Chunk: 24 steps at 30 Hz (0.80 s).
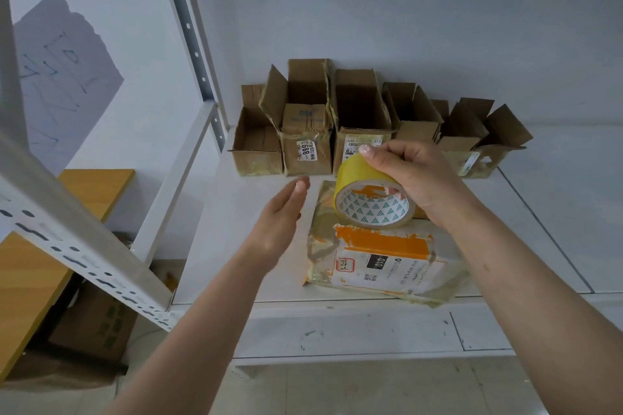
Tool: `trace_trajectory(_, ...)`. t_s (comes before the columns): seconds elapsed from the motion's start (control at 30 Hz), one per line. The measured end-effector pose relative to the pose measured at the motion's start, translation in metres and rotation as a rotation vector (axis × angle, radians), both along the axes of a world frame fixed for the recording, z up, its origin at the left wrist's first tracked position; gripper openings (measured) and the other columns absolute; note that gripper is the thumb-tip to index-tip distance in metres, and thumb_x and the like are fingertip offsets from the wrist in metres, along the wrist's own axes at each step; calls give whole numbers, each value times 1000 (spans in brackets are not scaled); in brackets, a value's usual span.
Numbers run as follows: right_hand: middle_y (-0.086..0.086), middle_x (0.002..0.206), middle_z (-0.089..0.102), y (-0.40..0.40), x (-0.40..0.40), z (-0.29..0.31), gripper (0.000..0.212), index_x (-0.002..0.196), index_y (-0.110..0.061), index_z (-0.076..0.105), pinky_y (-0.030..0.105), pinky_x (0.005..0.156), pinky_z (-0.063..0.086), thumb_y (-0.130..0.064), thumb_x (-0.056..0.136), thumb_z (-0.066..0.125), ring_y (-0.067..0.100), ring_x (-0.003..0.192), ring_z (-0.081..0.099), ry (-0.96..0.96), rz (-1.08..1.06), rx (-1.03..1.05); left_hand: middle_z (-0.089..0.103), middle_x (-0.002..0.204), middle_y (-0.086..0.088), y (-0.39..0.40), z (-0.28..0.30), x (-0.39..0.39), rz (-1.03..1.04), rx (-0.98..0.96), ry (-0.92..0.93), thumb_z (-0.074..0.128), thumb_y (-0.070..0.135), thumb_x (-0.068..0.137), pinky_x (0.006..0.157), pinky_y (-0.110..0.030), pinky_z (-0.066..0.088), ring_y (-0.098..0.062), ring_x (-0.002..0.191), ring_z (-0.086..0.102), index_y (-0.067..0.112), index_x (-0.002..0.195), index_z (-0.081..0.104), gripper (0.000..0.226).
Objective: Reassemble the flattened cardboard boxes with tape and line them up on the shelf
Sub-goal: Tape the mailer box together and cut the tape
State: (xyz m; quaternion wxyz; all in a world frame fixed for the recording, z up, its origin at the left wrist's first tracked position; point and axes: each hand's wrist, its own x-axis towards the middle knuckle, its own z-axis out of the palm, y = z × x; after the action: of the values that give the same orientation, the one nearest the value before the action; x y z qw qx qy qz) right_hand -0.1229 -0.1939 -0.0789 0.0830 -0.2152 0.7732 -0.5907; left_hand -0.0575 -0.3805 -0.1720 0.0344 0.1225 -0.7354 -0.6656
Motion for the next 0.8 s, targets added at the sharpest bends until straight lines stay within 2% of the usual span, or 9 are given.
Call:
trace_trajectory(0.07,-8,58,66,0,0,0,37,70,-26,70,12,52,46,-62,63,63,4,57,65,7,-3,-5,47,148,12,4,6,4,-201,85,-52,38,90,69,115,-36,32,-11,137,42,45,142,44,86)
trace_trajectory(0.13,-9,56,65,0,0,-1,37,69,-26,69,13,53,46,-62,64,62,4,56,64,17,-4,-4,47,148,11,10,7,9,-328,82,-66,38,95,64,116,-43,32,-12,135,45,52,141,40,88)
trace_trajectory(0.23,-11,51,62,1,-2,-2,44,75,-18,71,11,50,44,-60,67,60,0,51,61,35,25,5,21,156,23,5,11,11,-375,-63,10,55,94,52,115,-33,36,4,139,33,38,155,-2,131)
trace_trajectory(0.3,-11,46,57,3,-4,-5,59,78,-3,69,9,47,42,-61,68,59,-2,45,56,63,45,7,19,160,14,3,20,9,-433,-239,89,71,82,52,117,-45,31,-11,147,23,32,155,-9,140)
trace_trajectory(0.4,-7,45,54,5,-7,-6,87,87,11,63,10,47,42,-73,64,59,1,42,54,80,47,-13,7,164,2,15,31,-1,-482,-524,137,81,67,57,120,-57,15,-21,152,-4,28,155,-4,136)
trace_trajectory(0.47,-4,49,57,10,-10,-8,91,81,3,62,13,51,47,-86,59,57,6,45,57,28,71,-26,9,163,3,23,33,-4,-488,-598,156,83,59,61,121,-55,11,-19,152,-3,25,156,2,129)
trace_trajectory(0.57,4,61,65,23,-15,-17,72,66,-17,68,24,61,53,-87,55,63,18,61,64,-157,182,-99,21,158,0,24,30,-7,-488,-617,171,88,50,61,120,-49,23,-23,148,19,22,154,14,122)
trace_trajectory(0.67,13,71,68,33,-16,-27,59,65,-11,71,34,74,55,-70,67,70,27,77,66,-248,290,-174,22,156,1,23,27,-8,-487,-728,172,88,48,61,120,-46,23,-23,147,19,21,152,22,116)
trace_trajectory(0.8,12,70,69,30,-14,-21,35,65,-19,74,35,73,58,-53,74,71,28,76,69,-269,256,-173,25,153,6,22,27,-8,-489,-777,187,84,53,66,120,-46,23,-18,146,16,40,141,33,92)
